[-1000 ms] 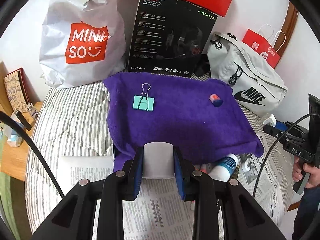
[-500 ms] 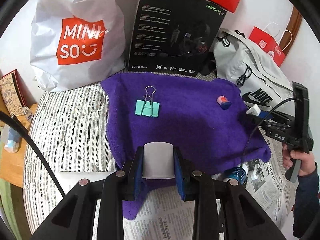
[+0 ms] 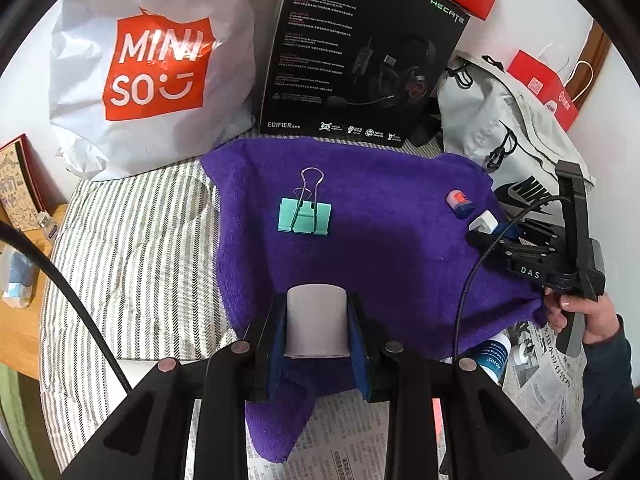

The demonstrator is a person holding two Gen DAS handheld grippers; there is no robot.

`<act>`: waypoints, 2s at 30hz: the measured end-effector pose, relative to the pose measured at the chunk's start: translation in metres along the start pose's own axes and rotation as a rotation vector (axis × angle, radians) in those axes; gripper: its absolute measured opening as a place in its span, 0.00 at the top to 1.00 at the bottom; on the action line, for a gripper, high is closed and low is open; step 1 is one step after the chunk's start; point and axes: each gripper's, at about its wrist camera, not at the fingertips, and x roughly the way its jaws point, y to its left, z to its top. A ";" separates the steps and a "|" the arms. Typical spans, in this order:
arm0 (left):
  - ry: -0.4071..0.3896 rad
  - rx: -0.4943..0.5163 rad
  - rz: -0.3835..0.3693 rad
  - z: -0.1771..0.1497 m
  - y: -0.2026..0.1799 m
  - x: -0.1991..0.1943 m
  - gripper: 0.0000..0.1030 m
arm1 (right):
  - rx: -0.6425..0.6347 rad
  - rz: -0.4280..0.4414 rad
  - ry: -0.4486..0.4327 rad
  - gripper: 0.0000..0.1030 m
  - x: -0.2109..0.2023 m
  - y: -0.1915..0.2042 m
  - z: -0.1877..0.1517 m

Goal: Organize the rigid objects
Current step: 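Carry the tape roll over the towel while the right tool sets the charger beside the lip balm, then lower the white tape roll onto the towel beside the clip and open the left tool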

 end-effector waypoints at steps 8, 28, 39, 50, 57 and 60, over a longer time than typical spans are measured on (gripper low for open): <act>0.014 0.006 -0.005 0.003 -0.001 0.011 0.74 | -0.014 -0.004 0.007 0.57 0.003 0.003 0.002; 0.042 0.044 0.080 0.029 -0.008 0.060 0.74 | 0.030 -0.063 -0.034 0.44 -0.081 0.011 -0.029; 0.045 0.096 0.145 0.035 -0.017 0.071 0.74 | 0.087 -0.045 -0.061 0.43 -0.109 0.012 -0.042; 0.084 0.129 0.143 0.032 -0.029 0.074 0.55 | 0.127 -0.048 -0.053 0.43 -0.122 0.012 -0.062; 0.102 0.098 0.159 0.018 -0.034 0.058 0.54 | 0.158 -0.032 -0.056 0.43 -0.134 0.008 -0.080; 0.072 0.088 0.132 0.009 -0.040 0.034 0.54 | 0.165 -0.034 -0.056 0.43 -0.140 0.007 -0.089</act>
